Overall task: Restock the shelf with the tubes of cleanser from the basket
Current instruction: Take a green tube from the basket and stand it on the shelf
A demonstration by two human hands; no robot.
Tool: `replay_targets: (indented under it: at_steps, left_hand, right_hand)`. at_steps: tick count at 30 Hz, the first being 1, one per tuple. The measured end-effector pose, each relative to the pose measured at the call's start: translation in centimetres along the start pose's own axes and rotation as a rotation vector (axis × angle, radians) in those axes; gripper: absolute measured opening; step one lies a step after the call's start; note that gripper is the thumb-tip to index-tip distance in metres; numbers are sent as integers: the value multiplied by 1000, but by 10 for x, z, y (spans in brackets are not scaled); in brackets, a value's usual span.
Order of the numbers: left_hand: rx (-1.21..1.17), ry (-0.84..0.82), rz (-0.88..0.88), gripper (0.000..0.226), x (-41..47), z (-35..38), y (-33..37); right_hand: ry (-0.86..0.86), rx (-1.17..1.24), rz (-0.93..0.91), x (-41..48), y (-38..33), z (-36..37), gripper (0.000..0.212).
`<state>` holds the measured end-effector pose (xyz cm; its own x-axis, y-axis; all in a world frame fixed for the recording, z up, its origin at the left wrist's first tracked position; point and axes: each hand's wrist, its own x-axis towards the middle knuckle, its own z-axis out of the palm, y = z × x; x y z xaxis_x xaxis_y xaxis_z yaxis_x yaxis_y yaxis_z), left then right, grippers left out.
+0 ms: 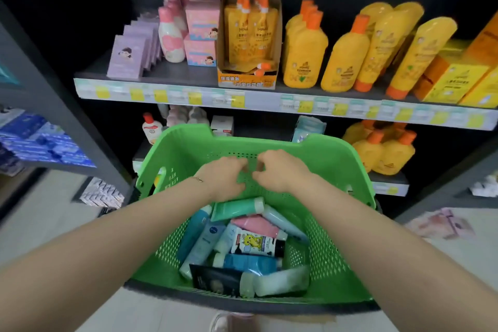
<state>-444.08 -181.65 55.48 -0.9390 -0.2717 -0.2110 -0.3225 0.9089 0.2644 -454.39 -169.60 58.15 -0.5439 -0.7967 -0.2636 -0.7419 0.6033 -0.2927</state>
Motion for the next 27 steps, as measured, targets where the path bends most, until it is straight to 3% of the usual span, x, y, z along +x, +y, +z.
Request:
replay_targets:
  at_steps: [12,18,23,27]
  left_hand:
    - [-105,-318,-158,49,38,86,-57]
    - [-87,-393,-237,53,52,128,-75]
    - [64,-456,-180,63,48,164,-85]
    - [91,-386,-190,59,38,188,-94]
  right_hand:
    - [-376,139,210,32,60,93,23]
    - [-369,294,364,31,72,127,25]
    - [-345,433,407,34,68,154,39]
    - [-318,391,476,33,81,172,25]
